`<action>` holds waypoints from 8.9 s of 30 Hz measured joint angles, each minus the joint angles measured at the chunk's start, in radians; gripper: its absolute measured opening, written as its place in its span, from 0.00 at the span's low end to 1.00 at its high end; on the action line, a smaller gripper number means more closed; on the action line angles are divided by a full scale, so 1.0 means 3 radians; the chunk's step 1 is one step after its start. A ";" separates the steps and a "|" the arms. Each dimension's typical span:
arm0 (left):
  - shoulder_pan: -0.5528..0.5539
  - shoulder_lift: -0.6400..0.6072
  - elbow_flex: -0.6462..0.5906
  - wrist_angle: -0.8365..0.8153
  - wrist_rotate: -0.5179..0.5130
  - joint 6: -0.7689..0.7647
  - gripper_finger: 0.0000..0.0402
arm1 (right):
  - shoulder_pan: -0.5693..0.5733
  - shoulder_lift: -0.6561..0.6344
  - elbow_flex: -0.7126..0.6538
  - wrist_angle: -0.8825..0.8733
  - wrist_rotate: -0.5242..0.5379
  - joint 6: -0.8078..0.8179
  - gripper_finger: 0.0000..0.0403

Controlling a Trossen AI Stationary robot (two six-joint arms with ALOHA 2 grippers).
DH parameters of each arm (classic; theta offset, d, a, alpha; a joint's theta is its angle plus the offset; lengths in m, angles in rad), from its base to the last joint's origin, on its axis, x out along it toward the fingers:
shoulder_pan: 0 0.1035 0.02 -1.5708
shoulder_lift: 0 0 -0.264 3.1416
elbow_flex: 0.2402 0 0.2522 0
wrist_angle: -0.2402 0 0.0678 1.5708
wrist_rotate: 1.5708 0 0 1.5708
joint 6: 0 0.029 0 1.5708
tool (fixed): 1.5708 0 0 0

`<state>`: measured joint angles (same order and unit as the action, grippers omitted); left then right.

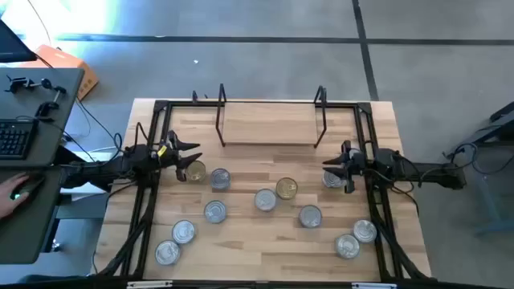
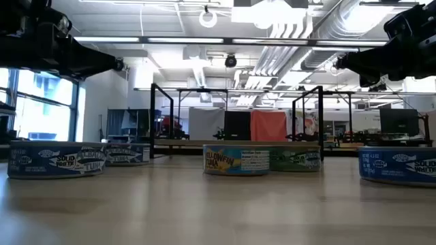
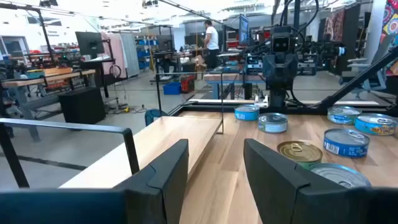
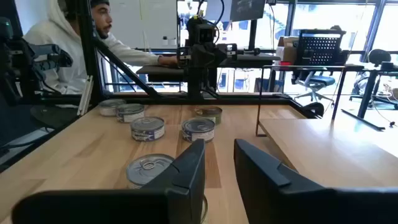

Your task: Stack canned seafood by type on shelf

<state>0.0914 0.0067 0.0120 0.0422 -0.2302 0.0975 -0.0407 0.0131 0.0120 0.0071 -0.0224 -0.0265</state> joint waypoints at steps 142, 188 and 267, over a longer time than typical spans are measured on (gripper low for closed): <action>-0.0005 0.0090 -0.0001 0.0709 0.0060 -0.1954 0.36 | 0.0864 0.4895 0.1288 0.1642 0.0180 -0.0721 0.49; -0.0461 0.0960 -0.0001 0.0862 -0.0110 -0.1772 0.36 | 0.1022 0.5660 0.2422 -0.0232 0.1672 0.0355 0.30; -0.0460 0.1191 -0.0001 0.0652 -0.0244 -0.1891 0.36 | 0.1059 0.5707 0.2965 -0.1222 0.2288 -0.0196 0.00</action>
<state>-0.0467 0.3641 0.0116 0.2379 -0.3035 -0.4698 0.2771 1.7252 0.9016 -0.3596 0.6642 -0.0852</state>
